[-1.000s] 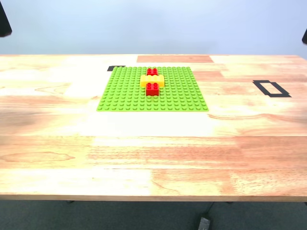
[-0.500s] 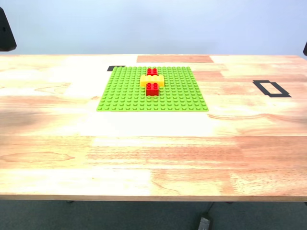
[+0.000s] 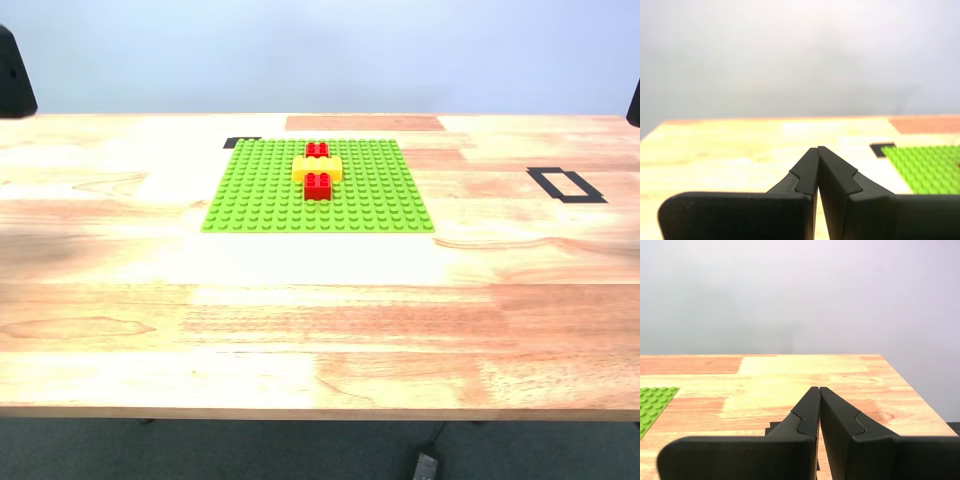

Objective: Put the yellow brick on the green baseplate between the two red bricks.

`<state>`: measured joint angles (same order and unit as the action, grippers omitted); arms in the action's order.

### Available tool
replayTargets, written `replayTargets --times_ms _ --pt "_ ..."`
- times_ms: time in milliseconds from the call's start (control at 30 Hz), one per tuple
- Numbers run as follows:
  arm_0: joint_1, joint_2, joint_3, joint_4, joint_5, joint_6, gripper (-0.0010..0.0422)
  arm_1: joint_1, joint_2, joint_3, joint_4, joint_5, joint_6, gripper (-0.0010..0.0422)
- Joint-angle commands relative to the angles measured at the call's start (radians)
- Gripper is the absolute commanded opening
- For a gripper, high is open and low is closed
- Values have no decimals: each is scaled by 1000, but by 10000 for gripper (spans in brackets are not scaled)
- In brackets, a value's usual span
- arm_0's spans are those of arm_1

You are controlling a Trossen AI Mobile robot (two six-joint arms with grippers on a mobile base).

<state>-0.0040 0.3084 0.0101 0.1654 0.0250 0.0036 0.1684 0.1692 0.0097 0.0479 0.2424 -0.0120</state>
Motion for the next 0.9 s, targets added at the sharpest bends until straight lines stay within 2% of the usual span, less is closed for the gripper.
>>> replayTargets --times_ms 33,900 --pt "0 1 0 -11 1 3 0 0 2 0 -1 0 0 0" --pt "0 1 8 -55 1 3 0 0 2 0 -1 0 0 0"
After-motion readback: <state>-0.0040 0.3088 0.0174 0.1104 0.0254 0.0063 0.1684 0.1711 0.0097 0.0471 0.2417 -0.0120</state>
